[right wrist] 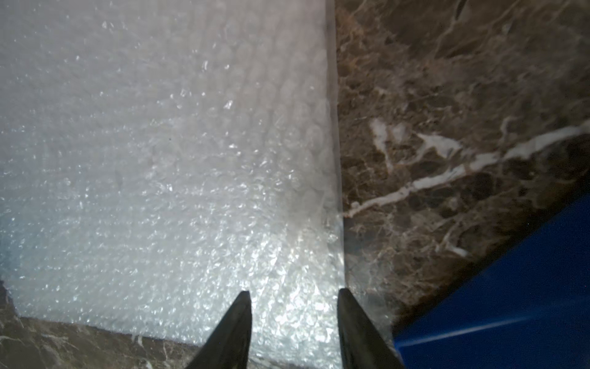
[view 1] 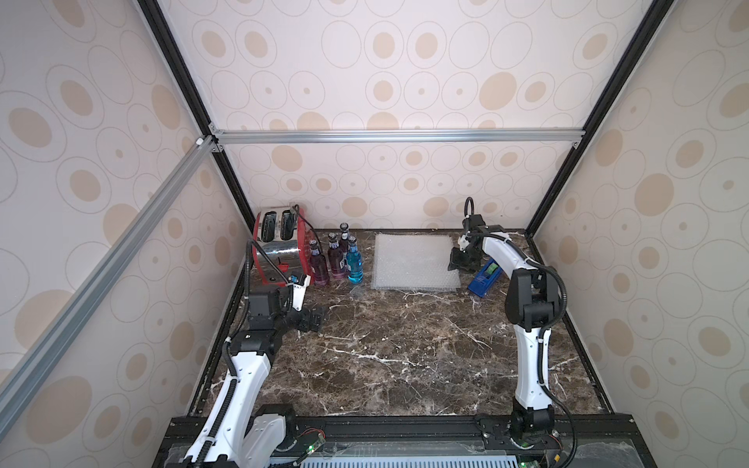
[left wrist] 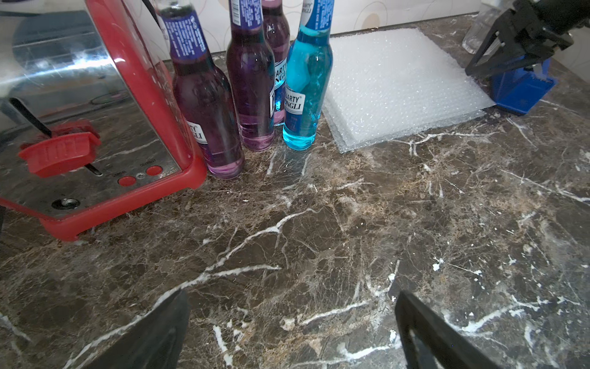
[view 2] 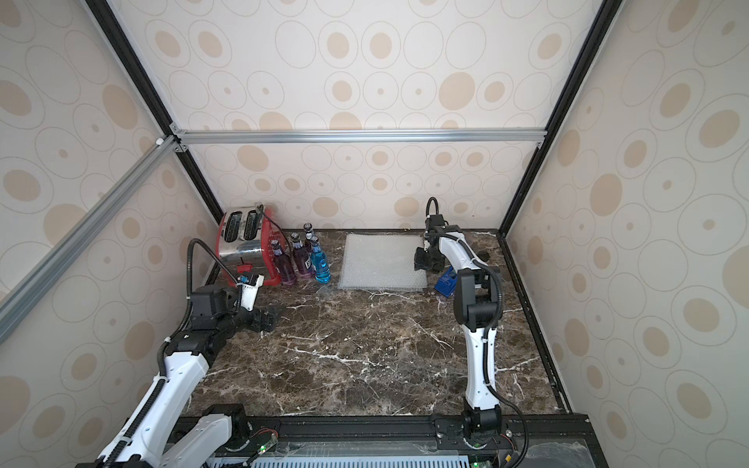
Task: Wrap wine bottles in bubble wrap
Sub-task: Move the bubble wrap to the center of the board.
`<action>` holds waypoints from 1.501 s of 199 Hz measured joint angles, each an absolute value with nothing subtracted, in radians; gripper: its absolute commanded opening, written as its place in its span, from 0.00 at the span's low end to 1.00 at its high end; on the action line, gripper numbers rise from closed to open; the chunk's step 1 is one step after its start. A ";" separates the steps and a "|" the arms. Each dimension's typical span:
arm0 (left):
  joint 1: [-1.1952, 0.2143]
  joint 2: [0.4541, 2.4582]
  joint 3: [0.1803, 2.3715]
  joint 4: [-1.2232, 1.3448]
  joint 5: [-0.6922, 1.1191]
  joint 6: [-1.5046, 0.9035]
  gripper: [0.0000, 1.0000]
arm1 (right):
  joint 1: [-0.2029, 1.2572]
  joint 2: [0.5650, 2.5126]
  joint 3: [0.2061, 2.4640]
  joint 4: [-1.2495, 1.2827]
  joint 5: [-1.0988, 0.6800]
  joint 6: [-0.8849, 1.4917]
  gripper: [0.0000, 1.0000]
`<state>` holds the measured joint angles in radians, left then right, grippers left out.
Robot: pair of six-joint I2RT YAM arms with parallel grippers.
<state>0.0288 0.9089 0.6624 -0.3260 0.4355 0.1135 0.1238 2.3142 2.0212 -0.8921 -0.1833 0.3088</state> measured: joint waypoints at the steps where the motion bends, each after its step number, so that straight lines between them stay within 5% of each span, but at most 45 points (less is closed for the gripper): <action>1: 0.029 0.909 0.662 -0.326 0.436 0.113 0.99 | 0.124 2.315 2.021 -0.893 -0.183 0.309 0.45; 59: 0.029 0.916 0.662 -0.323 0.448 0.113 0.99 | 0.116 2.339 2.021 -0.909 -0.181 0.308 0.43; 147: 0.030 0.925 0.662 -0.323 0.455 0.113 0.99 | 0.116 2.350 2.015 -0.918 -0.187 0.298 0.00; 230: 0.031 0.924 0.662 -0.323 0.469 0.113 0.99 | 0.117 2.215 1.902 -0.905 -0.221 0.315 0.00; 299: 0.029 0.924 0.662 -0.322 0.470 0.113 0.99 | 0.150 1.959 1.509 -0.799 -0.255 0.390 0.00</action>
<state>0.0288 0.9237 0.6624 -0.3222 0.4702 0.1131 0.1505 1.9591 1.5089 -0.7990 -0.2554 0.3904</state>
